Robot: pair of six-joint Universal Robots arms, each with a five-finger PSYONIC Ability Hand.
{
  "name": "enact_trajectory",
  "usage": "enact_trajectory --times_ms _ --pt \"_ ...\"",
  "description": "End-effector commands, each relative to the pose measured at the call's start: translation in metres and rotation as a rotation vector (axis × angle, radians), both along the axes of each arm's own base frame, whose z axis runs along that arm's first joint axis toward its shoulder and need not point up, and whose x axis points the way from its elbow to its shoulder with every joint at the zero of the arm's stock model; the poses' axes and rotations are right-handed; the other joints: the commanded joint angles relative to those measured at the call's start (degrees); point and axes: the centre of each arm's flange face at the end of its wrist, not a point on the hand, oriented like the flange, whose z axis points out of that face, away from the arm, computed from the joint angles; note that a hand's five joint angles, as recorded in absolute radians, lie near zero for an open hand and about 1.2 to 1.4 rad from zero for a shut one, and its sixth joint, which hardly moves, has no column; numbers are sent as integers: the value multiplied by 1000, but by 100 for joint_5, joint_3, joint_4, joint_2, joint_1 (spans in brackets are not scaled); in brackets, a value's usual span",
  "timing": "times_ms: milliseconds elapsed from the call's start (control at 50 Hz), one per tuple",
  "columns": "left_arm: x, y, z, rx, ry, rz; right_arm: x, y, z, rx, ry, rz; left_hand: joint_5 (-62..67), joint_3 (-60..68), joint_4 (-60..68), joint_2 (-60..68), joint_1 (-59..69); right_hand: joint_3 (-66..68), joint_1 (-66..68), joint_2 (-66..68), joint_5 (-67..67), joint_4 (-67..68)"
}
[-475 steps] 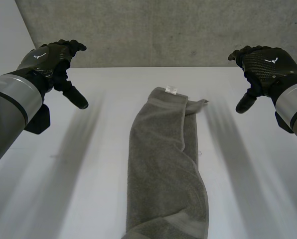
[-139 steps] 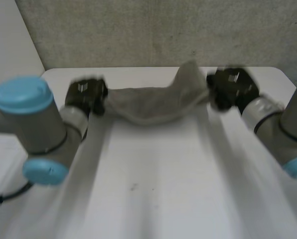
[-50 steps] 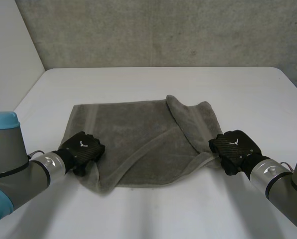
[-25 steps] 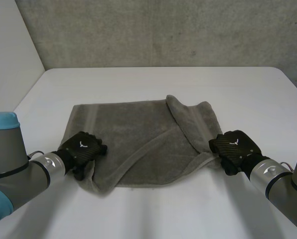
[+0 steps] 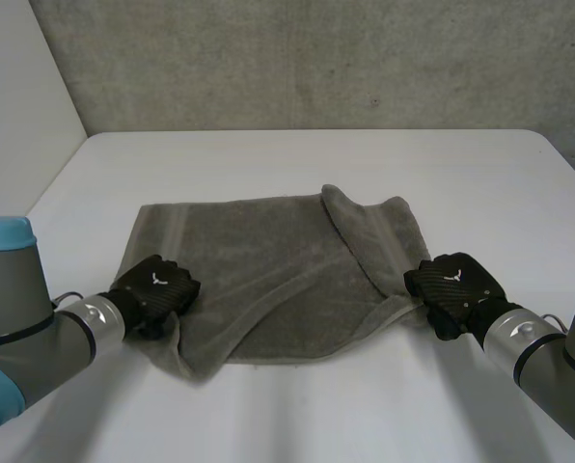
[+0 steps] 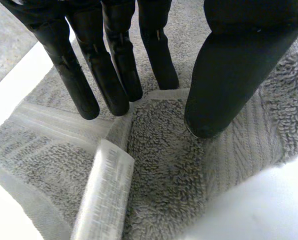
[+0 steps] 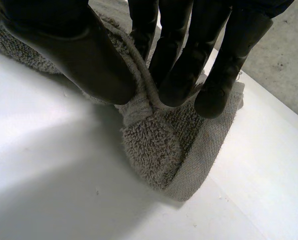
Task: Fold the towel.
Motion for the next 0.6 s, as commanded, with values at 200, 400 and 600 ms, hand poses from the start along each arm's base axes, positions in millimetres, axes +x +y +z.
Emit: enact_trajectory --times_ms 200,400,600 --pt "8 5 0 15 -2 22 0 0 0 0 0 1 222 207 200 207 238 341 331 459 356 305" --pt "13 0 -1 19 -4 44 1 1 0 1 1 2 388 372 365 372 404 341 331 459 356 305" --pt "22 3 5 12 -9 89 0 0 1 -3 0 -1 2793 2778 2770 2778 2809 341 331 459 356 305"
